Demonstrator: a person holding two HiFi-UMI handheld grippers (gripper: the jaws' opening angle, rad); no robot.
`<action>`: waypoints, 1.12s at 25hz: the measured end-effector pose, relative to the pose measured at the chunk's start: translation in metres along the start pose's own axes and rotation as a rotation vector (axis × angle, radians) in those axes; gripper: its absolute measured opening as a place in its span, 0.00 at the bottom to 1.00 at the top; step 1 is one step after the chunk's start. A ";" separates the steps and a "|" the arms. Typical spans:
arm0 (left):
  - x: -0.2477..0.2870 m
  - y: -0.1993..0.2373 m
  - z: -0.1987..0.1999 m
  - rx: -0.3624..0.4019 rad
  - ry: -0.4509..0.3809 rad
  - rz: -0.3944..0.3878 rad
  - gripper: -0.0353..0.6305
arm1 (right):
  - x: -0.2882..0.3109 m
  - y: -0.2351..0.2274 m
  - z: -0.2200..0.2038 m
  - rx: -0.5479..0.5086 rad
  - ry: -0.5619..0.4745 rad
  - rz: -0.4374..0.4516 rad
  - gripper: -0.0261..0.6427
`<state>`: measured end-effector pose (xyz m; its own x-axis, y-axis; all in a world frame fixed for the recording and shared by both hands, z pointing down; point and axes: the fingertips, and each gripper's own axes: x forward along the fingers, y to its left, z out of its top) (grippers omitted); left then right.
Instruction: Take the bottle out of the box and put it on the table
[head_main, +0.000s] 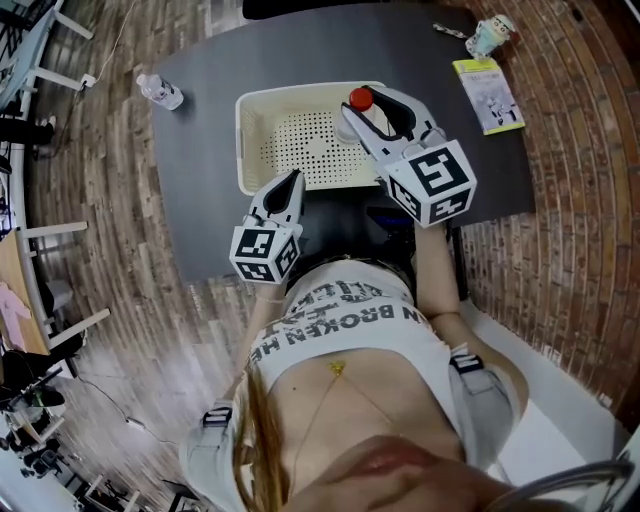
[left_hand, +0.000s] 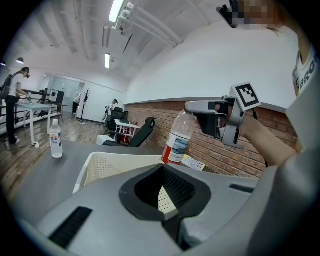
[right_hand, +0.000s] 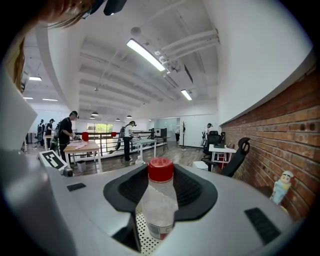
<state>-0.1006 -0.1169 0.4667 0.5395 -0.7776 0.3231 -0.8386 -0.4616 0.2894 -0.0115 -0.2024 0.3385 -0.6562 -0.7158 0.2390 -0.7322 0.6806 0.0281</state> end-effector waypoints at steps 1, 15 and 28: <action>0.001 -0.003 -0.001 0.003 0.002 0.001 0.06 | -0.005 -0.006 -0.001 0.003 -0.001 -0.012 0.27; 0.022 -0.047 -0.006 0.005 -0.013 0.012 0.06 | -0.078 -0.095 -0.020 0.030 -0.003 -0.169 0.27; 0.034 -0.079 -0.015 -0.019 -0.034 0.059 0.06 | -0.113 -0.137 -0.040 0.029 0.016 -0.191 0.27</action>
<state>-0.0152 -0.1009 0.4684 0.4863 -0.8174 0.3090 -0.8669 -0.4069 0.2879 0.1700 -0.2081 0.3462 -0.5018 -0.8289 0.2473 -0.8483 0.5274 0.0464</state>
